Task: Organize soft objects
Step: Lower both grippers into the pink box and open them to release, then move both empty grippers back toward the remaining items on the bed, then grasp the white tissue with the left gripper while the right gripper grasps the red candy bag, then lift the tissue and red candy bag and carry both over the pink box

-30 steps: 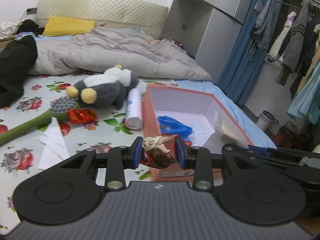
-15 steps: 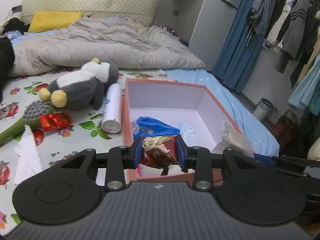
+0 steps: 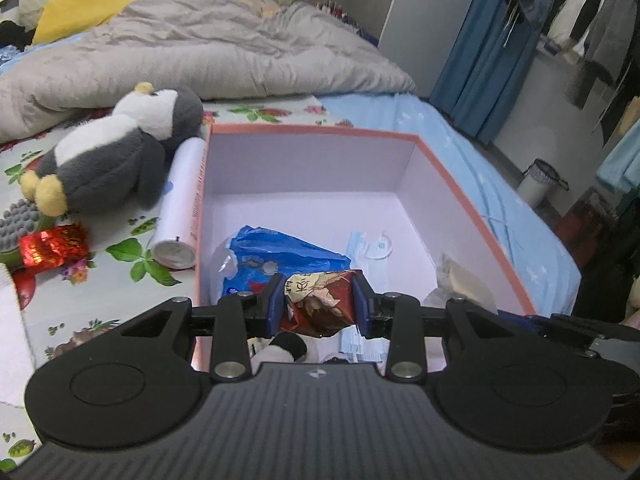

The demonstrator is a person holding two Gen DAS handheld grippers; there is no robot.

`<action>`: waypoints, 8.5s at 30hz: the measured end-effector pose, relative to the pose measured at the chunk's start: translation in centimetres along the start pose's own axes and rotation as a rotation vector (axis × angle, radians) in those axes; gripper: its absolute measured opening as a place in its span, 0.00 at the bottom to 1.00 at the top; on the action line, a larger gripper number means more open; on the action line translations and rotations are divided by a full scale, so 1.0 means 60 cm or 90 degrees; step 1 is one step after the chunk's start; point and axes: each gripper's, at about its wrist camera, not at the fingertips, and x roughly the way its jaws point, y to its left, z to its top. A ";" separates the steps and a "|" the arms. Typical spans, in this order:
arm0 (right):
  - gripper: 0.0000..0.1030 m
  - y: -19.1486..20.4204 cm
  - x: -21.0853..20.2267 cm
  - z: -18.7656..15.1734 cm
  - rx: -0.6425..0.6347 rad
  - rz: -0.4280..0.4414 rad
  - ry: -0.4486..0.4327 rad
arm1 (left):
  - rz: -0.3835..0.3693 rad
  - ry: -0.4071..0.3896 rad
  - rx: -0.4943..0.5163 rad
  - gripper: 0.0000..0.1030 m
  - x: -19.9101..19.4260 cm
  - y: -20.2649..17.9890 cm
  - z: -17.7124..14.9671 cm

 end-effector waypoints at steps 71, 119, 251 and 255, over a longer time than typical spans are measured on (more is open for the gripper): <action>0.53 0.187 -0.249 -0.162 -0.096 0.165 -0.085 | 0.098 -0.122 -0.060 0.57 -0.408 0.099 -0.256; 0.53 0.338 -0.078 -0.188 -0.173 0.209 -0.042 | 0.192 -0.072 -0.163 0.63 -0.307 0.353 -0.310; 0.38 0.185 -0.173 -0.084 -0.109 0.082 -0.110 | 0.072 -0.124 -0.036 0.07 -0.305 0.126 -0.180; 0.38 0.156 -0.188 -0.088 -0.097 0.065 -0.107 | 0.051 -0.118 -0.024 0.07 -0.297 0.092 -0.172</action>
